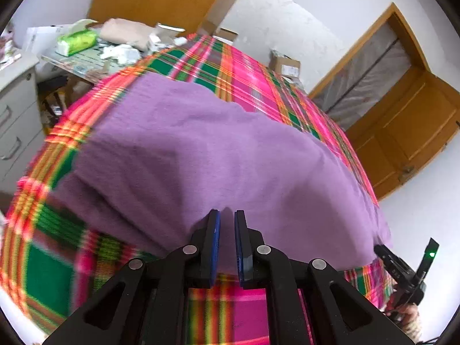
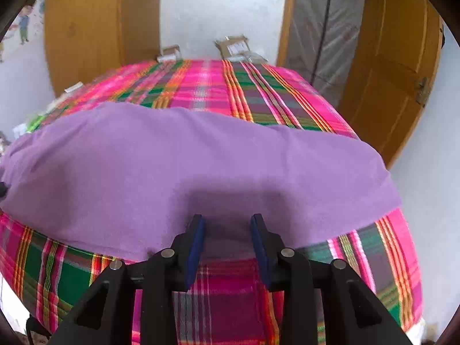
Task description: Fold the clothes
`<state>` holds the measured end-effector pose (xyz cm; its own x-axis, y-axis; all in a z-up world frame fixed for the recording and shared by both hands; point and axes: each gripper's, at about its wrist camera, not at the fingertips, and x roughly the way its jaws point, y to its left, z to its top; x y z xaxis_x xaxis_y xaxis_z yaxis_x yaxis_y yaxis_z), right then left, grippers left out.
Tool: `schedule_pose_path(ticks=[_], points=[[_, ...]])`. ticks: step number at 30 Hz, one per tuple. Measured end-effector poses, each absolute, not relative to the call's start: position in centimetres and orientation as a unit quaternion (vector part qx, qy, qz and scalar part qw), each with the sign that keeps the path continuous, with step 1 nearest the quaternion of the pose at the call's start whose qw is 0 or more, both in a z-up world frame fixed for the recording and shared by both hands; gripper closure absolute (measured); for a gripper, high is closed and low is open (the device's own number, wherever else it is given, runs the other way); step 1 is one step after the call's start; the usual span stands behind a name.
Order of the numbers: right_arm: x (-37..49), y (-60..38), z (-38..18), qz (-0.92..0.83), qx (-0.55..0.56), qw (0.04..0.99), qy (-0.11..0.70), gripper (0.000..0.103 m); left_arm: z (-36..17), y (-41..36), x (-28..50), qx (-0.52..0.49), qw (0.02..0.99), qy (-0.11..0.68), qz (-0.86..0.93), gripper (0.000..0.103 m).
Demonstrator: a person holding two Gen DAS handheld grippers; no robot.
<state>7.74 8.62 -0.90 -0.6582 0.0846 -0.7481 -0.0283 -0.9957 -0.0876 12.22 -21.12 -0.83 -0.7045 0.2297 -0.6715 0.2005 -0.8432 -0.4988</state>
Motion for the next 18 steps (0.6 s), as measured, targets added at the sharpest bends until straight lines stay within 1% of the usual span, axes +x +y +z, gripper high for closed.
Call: schedule_pose_path(ticks=[4, 7, 12, 18], points=[[8.0, 5.7, -0.3, 0.917, -0.396, -0.029, -0.038, 0.069, -1.3, -22.9, 13.5, -0.373, 0.001, -0.309, 0.875, 0.093], [7.9, 3.5, -1.1, 0.910, -0.409, -0.048, -0.056, 0.069, -1.2, -23.4, 14.1, -0.372, -0.005, -0.306, 0.876, 0.093], [7.7, 1.5, -1.0, 0.909, -0.406, -0.075, -0.049, 0.069, -1.1, -24.7, 15.4, -0.366, -0.021, -0.311, 0.877, 0.093], [7.1, -3.2, -0.6, 0.908, -0.392, -0.140, -0.051, 0.069, -1.4, -25.9, 16.1, -0.367, -0.038, -0.313, 0.875, 0.093]])
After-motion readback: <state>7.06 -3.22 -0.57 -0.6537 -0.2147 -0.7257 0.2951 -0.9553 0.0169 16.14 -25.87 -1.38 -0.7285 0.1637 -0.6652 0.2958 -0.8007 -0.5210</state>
